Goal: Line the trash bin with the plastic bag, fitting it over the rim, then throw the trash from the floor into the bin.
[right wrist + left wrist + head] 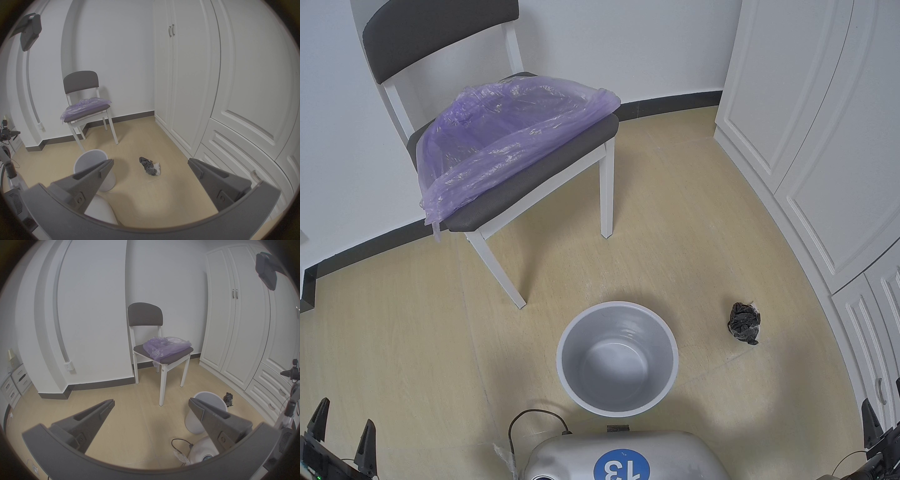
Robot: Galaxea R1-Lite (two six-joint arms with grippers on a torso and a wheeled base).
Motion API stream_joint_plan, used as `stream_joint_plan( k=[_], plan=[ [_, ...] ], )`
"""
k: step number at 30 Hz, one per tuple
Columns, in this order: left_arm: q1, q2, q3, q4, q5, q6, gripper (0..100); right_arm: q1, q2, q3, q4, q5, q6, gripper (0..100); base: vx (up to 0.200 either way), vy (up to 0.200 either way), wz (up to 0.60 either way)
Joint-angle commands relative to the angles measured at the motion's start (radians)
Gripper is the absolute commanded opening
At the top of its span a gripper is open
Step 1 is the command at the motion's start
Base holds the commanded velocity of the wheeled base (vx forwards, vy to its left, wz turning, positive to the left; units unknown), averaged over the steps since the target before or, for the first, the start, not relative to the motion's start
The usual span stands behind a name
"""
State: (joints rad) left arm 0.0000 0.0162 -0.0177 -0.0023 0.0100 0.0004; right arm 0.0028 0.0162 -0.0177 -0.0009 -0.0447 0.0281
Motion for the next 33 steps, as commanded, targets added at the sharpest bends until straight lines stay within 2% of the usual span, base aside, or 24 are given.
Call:
stream_joint_plan(
  k=[1,13,18,26,29,31,33],
  plan=[
    [0.000,-0.015,0.018,-0.001,0.001,0.000,100,0.002,-0.015,0.018,-0.001,0.000,-0.002,100,0.000,0.000,0.00],
    [0.000,-0.015,0.018,-0.001,0.002,-0.002,100,0.000,-0.015,0.018,0.001,0.003,-0.010,100,0.000,0.000,0.00],
    [0.000,-0.016,0.018,-0.005,-0.028,0.041,100,0.000,-0.016,0.016,0.002,0.009,-0.023,100,0.000,0.000,0.00],
    [0.000,-0.016,0.018,-0.001,-0.015,-0.027,100,0.000,-0.016,0.016,0.001,0.002,0.007,100,0.000,0.000,0.00],
    [0.000,-0.016,0.018,-0.002,-0.008,-0.020,100,0.000,-0.016,0.018,-0.002,0.002,-0.030,100,0.000,0.000,0.00],
    [0.000,-0.016,0.018,-0.008,-0.007,0.009,100,0.000,-0.016,0.018,-0.011,0.028,-0.105,100,0.000,0.000,0.00],
    [0.000,-0.016,0.007,-0.018,-0.008,0.010,100,0.000,-0.016,0.018,-0.013,0.039,-0.105,100,0.000,0.000,0.00]
  ],
)
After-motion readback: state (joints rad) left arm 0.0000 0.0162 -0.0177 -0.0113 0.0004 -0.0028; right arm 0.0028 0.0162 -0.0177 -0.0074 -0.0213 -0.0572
